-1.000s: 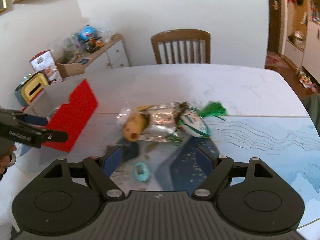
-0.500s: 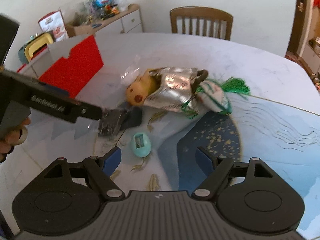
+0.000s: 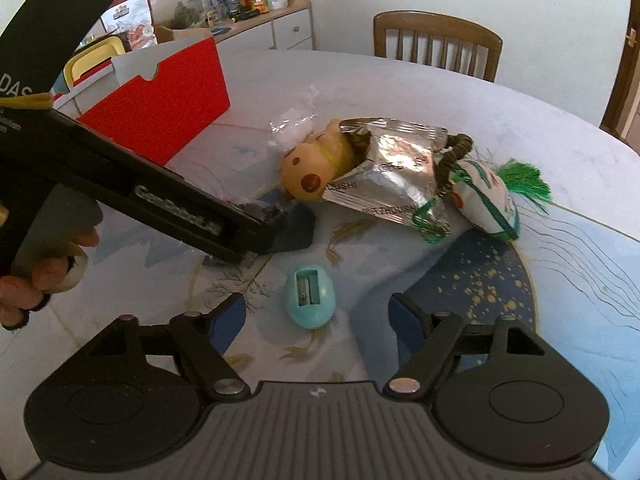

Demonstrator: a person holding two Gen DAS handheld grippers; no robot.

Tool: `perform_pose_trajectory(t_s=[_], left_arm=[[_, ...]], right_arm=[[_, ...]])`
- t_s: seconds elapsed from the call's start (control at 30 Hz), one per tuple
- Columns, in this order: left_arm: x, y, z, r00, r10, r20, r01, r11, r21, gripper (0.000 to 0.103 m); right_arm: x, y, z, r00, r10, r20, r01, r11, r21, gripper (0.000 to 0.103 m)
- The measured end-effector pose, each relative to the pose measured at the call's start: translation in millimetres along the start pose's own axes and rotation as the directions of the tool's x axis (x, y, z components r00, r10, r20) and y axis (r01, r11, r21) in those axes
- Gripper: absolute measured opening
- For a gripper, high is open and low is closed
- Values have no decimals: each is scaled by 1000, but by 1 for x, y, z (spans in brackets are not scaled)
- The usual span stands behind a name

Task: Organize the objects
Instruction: 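Move both grippers back toward the dark pouch and teal egg on the table, then grasp the dark pouch with the left gripper while the right grasps the teal egg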

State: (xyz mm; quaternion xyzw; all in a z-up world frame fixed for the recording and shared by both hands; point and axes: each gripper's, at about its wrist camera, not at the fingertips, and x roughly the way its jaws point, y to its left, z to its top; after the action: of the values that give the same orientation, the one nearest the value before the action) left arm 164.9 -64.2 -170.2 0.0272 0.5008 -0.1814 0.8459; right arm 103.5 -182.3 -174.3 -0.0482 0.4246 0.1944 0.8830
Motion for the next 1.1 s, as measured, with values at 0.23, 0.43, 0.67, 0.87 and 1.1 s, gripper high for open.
perform_pose_trajectory(t_s=[0.23, 0.43, 0.67, 0.87, 1.1], left_arm=[[9, -3, -4, 1000, -14, -25, 15, 1000, 9, 86], [11, -6, -6, 1000, -7, -16, 7, 999, 31, 76], [8, -6, -6, 1000, 0, 10, -1, 999, 47, 52], [3, 1, -5, 1000, -15, 17, 15, 1000, 28, 34], [-4, 2, -9, 1000, -10, 14, 9, 1000, 25, 31]], right_arm=[[9, 3, 2, 1000, 14, -2, -14, 1000, -2, 54], [12, 5, 3, 1000, 15, -6, -15, 1000, -3, 44], [14, 5, 3, 1000, 3, -9, -3, 1000, 1, 33], [10, 2, 3, 1000, 10, -6, -10, 1000, 16, 31], [0, 4, 4, 1000, 30, 1, -30, 999, 28, 30]])
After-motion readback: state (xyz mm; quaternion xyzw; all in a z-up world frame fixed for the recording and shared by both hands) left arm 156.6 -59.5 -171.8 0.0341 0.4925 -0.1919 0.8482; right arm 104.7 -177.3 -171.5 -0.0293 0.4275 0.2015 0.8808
